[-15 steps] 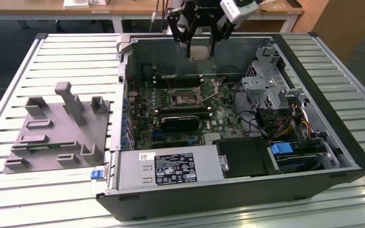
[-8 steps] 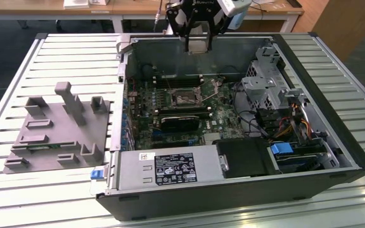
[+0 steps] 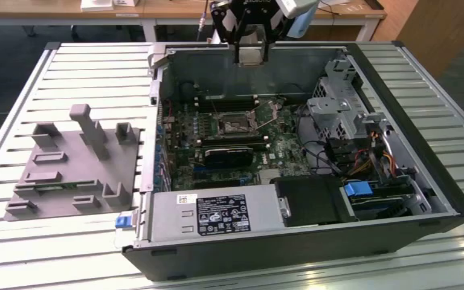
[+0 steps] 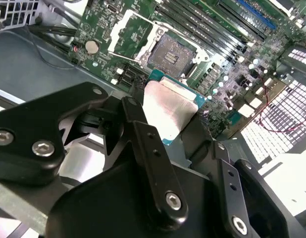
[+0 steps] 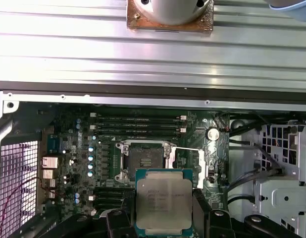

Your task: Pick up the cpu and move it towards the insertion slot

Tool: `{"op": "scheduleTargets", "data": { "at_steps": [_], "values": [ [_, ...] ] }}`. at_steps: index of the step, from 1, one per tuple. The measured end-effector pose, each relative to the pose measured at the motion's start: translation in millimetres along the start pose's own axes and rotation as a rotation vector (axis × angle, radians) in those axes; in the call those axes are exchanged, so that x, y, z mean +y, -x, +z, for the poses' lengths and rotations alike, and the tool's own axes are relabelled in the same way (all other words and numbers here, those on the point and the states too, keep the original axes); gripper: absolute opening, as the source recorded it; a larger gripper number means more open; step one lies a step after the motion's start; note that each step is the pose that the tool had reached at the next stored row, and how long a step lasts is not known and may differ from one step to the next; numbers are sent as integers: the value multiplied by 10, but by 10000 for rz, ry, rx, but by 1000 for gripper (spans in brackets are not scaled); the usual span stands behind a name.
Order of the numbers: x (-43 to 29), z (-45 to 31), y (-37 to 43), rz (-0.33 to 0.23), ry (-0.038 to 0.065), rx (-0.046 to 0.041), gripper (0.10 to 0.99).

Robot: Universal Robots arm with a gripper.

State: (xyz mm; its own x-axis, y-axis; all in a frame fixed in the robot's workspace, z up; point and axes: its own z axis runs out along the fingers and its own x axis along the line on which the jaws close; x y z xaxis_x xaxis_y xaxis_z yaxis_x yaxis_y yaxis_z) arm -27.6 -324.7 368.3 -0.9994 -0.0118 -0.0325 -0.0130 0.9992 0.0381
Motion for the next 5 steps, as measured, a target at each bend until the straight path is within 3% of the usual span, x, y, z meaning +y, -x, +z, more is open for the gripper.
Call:
{"op": "scheduleTargets", "data": {
  "at_steps": [5],
  "values": [
    [4,1,0,1,0,0,541]
  ]
}}
